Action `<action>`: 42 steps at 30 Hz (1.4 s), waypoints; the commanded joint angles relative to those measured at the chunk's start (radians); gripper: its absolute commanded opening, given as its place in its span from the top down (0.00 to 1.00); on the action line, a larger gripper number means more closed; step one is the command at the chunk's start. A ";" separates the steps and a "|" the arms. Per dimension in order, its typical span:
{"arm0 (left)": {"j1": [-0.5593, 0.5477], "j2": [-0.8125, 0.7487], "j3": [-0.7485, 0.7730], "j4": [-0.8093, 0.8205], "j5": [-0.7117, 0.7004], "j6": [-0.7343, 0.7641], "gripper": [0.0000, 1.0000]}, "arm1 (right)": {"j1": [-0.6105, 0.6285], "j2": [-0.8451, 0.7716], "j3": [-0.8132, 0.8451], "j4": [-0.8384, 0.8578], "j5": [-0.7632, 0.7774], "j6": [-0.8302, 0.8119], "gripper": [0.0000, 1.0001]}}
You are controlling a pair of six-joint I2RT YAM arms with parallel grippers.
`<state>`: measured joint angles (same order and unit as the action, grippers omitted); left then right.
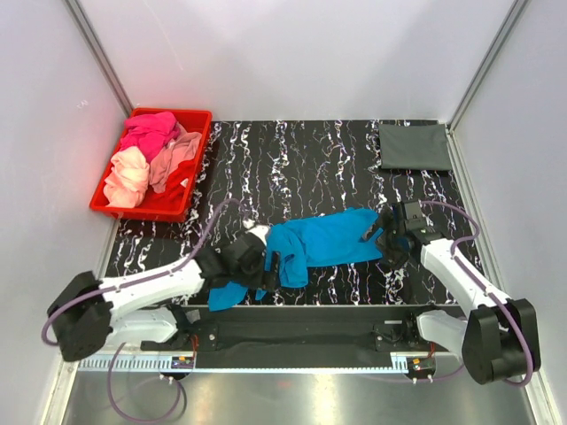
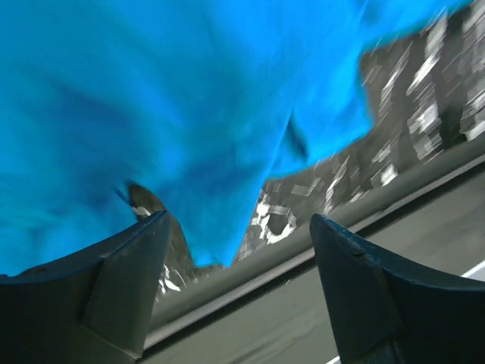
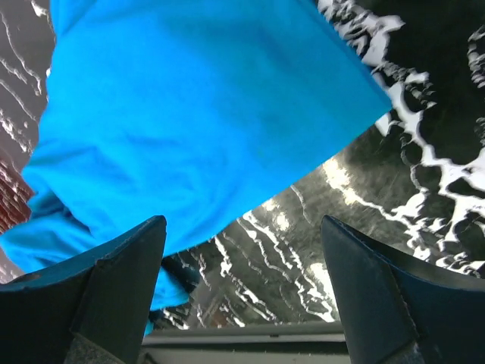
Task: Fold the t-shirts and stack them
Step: Flatten the tshirt out
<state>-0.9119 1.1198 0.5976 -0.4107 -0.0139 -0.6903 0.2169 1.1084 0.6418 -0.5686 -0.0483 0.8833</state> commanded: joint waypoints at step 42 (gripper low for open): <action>0.504 0.169 0.389 -0.244 -0.190 0.159 0.35 | -0.022 0.051 -0.197 0.368 0.087 0.112 1.00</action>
<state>-0.5335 1.3266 1.0050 -0.6304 -0.2401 -0.5251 0.1997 1.1313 0.4484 -0.2913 0.0570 0.9771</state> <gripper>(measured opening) 0.471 0.052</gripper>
